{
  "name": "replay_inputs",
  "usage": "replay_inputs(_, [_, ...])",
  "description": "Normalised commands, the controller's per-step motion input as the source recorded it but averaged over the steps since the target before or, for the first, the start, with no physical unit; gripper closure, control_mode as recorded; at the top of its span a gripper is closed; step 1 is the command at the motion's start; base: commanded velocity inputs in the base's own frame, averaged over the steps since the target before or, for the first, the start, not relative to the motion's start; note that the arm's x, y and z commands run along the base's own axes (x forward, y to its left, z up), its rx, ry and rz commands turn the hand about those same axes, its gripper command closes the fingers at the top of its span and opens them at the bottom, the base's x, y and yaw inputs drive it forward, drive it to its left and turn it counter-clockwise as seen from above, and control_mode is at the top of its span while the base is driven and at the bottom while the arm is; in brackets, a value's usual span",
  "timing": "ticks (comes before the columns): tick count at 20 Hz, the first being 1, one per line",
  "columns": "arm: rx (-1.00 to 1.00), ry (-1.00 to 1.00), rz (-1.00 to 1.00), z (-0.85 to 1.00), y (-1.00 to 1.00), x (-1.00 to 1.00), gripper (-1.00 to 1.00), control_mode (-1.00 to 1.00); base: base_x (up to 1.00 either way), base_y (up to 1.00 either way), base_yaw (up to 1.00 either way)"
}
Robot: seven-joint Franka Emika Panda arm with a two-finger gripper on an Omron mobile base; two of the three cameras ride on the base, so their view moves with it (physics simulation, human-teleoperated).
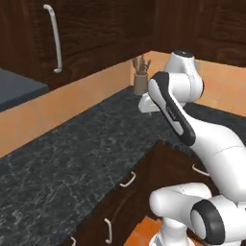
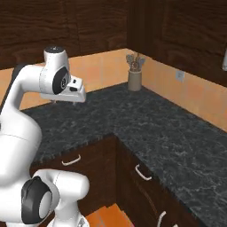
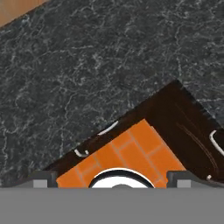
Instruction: Take a straw from the drawer in front and place it inside the glass cup on the dining counter.
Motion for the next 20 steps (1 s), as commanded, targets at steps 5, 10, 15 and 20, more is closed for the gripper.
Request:
replay_inputs(5, [0.00, 0.00, 0.00, 0.00, 0.00, 0.00, -1.00, 1.00, -0.83, 0.57, -0.49])
replay_inputs(10, [0.00, 0.00, 0.00, 0.00, 0.00, 0.00, -1.00, 1.00, -0.37, 0.54, -0.58])
replay_inputs(15, [0.00, 0.00, 0.00, 0.00, 0.00, 0.00, -1.00, 1.00, -0.01, 0.61, -0.64])
replay_inputs(20, [0.39, 0.00, -0.43, 0.00, 0.05, -0.04, -1.00, -1.00, 0.00, 0.00, 0.00])
